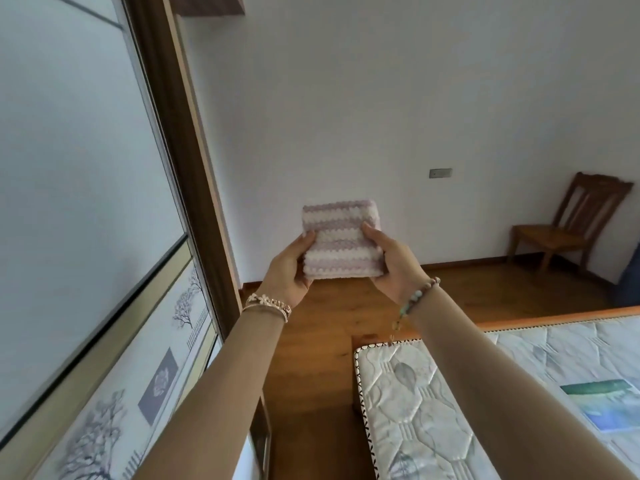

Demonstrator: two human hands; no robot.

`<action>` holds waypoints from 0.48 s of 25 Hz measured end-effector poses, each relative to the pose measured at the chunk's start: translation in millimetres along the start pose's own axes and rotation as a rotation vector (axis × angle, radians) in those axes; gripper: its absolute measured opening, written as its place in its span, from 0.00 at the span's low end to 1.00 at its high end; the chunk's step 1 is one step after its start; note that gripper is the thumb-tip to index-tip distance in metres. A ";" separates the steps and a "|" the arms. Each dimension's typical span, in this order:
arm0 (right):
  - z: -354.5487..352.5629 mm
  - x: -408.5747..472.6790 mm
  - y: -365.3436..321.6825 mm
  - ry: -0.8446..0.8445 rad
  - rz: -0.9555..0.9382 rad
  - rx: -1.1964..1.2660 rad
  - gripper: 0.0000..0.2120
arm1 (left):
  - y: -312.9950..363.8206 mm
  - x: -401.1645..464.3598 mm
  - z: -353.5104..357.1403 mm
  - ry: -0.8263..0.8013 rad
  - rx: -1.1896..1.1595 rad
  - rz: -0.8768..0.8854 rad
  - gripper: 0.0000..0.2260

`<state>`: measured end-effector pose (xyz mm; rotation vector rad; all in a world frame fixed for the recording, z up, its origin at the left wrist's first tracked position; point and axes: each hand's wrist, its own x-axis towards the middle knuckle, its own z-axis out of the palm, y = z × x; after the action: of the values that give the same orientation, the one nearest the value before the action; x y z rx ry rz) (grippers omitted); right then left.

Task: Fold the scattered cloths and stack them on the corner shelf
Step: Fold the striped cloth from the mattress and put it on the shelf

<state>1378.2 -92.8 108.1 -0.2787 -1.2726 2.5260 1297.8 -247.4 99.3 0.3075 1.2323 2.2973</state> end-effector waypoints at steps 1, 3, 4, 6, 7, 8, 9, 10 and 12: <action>-3.1 22.4 2.8 -0.017 0.021 -0.001 0.15 | 0.0 18.7 -4.9 0.014 0.000 0.004 0.06; -12.2 71.0 14.6 -0.033 0.075 -0.007 0.17 | -5.7 59.6 -21.5 0.044 -0.001 -0.002 0.05; -16.4 92.9 23.0 -0.031 0.107 -0.008 0.19 | -9.0 78.0 -32.1 0.063 0.006 -0.015 0.05; -23.0 138.0 43.2 -0.038 0.176 -0.008 0.24 | -15.2 114.7 -55.1 0.101 0.013 -0.049 0.06; -23.9 160.4 49.9 -0.039 0.206 -0.011 0.25 | -16.2 134.7 -65.5 0.113 0.012 -0.059 0.07; -24.3 178.7 54.2 -0.041 0.225 -0.014 0.25 | -16.1 151.8 -73.0 0.125 0.016 -0.065 0.07; -23.6 201.7 57.1 -0.049 0.235 -0.013 0.24 | -13.9 172.5 -78.9 0.129 0.012 -0.066 0.07; -22.5 227.7 58.9 -0.054 0.241 -0.008 0.23 | -10.9 198.2 -86.5 0.140 0.016 -0.060 0.06; -20.7 280.1 63.8 -0.052 0.247 0.002 0.21 | -5.9 249.4 -102.0 0.138 0.033 -0.058 0.06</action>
<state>1110.9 -15.9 33.6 -0.3950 -1.3282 2.7565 1046.1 -183.7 27.1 0.1243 1.3291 2.2821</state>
